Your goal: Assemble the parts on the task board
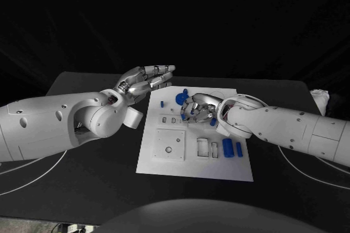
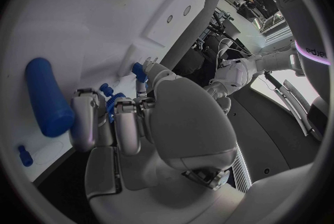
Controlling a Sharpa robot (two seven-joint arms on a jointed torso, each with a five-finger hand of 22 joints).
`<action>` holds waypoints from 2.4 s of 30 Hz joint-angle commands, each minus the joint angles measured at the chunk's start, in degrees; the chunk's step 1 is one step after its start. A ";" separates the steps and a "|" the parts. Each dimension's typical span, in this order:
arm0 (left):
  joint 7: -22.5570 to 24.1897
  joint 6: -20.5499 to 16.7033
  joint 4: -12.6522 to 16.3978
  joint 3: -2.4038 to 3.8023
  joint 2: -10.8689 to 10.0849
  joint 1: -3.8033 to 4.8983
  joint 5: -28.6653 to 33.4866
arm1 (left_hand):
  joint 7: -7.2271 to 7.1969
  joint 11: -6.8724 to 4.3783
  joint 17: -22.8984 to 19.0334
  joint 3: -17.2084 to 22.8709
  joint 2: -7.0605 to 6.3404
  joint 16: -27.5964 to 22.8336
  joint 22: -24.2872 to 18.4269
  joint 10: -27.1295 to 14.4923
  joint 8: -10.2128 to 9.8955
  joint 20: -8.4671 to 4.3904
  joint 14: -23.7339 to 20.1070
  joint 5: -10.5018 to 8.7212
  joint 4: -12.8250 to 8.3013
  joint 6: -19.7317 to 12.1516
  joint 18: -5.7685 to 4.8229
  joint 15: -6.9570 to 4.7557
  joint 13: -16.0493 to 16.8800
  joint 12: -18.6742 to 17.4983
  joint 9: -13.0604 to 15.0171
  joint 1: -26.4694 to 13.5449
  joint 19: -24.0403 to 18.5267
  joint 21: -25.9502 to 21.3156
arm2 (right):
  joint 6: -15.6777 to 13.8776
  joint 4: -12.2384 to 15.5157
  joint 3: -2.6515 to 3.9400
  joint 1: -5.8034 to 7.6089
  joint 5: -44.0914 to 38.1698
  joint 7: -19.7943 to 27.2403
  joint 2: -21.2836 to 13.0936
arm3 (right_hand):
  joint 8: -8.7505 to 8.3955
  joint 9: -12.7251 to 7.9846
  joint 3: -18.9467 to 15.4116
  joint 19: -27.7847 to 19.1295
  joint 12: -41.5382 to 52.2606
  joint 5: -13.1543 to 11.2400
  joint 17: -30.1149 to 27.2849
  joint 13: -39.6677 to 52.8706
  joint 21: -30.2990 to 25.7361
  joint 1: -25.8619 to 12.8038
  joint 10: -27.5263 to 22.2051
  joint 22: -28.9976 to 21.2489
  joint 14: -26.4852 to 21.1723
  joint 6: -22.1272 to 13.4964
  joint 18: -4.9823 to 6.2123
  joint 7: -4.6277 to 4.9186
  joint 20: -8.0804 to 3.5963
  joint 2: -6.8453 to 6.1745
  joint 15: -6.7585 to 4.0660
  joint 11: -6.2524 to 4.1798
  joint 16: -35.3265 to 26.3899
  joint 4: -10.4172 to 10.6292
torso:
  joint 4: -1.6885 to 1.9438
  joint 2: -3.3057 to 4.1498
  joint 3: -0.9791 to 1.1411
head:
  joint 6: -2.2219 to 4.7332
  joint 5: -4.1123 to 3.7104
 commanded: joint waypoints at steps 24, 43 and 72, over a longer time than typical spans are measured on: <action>0.33 0.84 0.09 0.04 0.02 0.02 0.11 | 0.21 0.15 0.09 0.44 0.23 0.30 0.02 0.38 0.41 -0.21 0.28 0.47 0.08 0.18 -1.09 -0.07 0.08 0.22 0.07 0.68 0.39 0.19 | 2.16 -0.47 -0.01 -0.11 -1.65 -1.08 0.30 | -0.87 -0.32 -0.33 -0.98 -0.69 0.60 9.95 10.39 -0.98 -0.19 0.26 10.46 2.78 -0.24 1.33 -0.24 -0.15 0.13 0.32 0.03 -0.48 -0.47 | -0.01 0.00 0.00 | -0.20 0.06; 0.22 0.83 0.07 0.04 0.04 0.02 0.12 | 0.21 0.15 0.09 0.44 0.23 0.30 0.02 0.38 0.41 -0.21 0.28 0.47 0.08 0.18 -1.09 -0.07 0.08 0.22 0.07 0.68 0.39 0.19 | 2.11 -0.50 -0.01 -0.11 -1.87 -0.89 0.24 | -10.25 -4.97 -1.81 -1.50 -1.21 -3.35 9.45 9.64 -1.97 -0.75 -0.68 10.27 2.37 -9.55 1.51 -0.88 -0.28 -0.64 0.09 -0.34 -0.69 -1.05 | 0.03 0.03 0.01 | -0.20 0.06; 0.11 0.61 -0.40 0.04 -0.11 0.01 0.14 | 0.21 0.16 0.09 0.46 0.20 0.32 0.01 0.37 0.41 -0.21 0.26 0.54 0.10 0.10 -1.11 -0.09 0.08 0.18 0.06 0.75 0.38 0.18 | -10.58 -0.51 0.13 0.11 7.35 16.05 -1.40 | -12.27 -8.96 -16.05 -4.46 -5.04 -12.47 7.13 4.15 -5.43 -8.79 -7.83 9.34 0.32 -6.14 2.14 -0.59 -0.13 -2.32 0.53 0.07 -1.76 8.69 | 0.07 0.02 0.01 | -0.20 0.43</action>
